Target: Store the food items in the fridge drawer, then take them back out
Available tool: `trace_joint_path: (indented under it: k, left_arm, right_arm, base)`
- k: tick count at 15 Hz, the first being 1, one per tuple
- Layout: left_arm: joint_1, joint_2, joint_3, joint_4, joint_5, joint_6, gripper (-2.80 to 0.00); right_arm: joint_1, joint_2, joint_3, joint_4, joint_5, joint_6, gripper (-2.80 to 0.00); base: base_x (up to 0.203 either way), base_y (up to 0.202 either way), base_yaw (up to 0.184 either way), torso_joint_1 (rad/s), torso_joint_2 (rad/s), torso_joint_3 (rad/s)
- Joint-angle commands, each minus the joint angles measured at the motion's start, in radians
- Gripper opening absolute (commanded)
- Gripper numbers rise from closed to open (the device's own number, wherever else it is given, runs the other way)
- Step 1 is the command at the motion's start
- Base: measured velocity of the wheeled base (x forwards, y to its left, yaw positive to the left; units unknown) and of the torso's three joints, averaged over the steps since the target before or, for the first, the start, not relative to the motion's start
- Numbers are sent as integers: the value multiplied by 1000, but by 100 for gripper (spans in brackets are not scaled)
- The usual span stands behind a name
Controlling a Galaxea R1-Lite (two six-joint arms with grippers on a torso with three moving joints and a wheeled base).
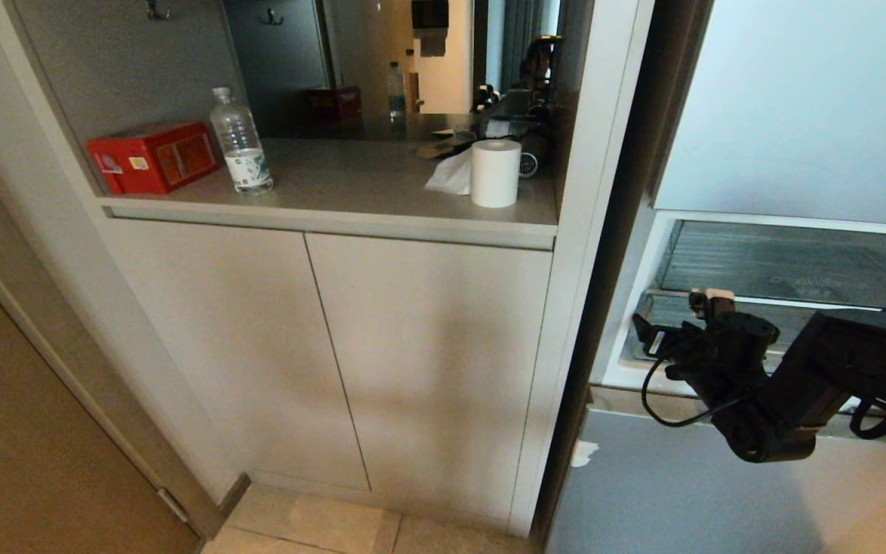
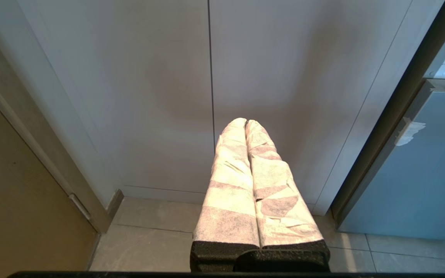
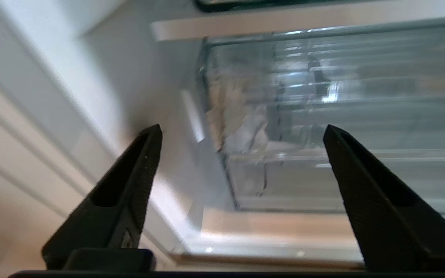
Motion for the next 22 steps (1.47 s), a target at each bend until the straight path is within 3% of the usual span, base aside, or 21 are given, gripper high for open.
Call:
trace_joint_path:
  k: [1, 22]
  left_arm:
    - [0, 0, 2, 0, 0, 0, -280]
    - [0, 0, 2, 0, 0, 0, -280]
  right_arm:
    - [2, 29, -31, -5, -3, -1, 0]
    - [-21, 52, -43, -4, -13, 2, 0]
  base:
    - [0, 0, 0, 0, 0, 0]
    - [0, 0, 0, 0, 0, 0]
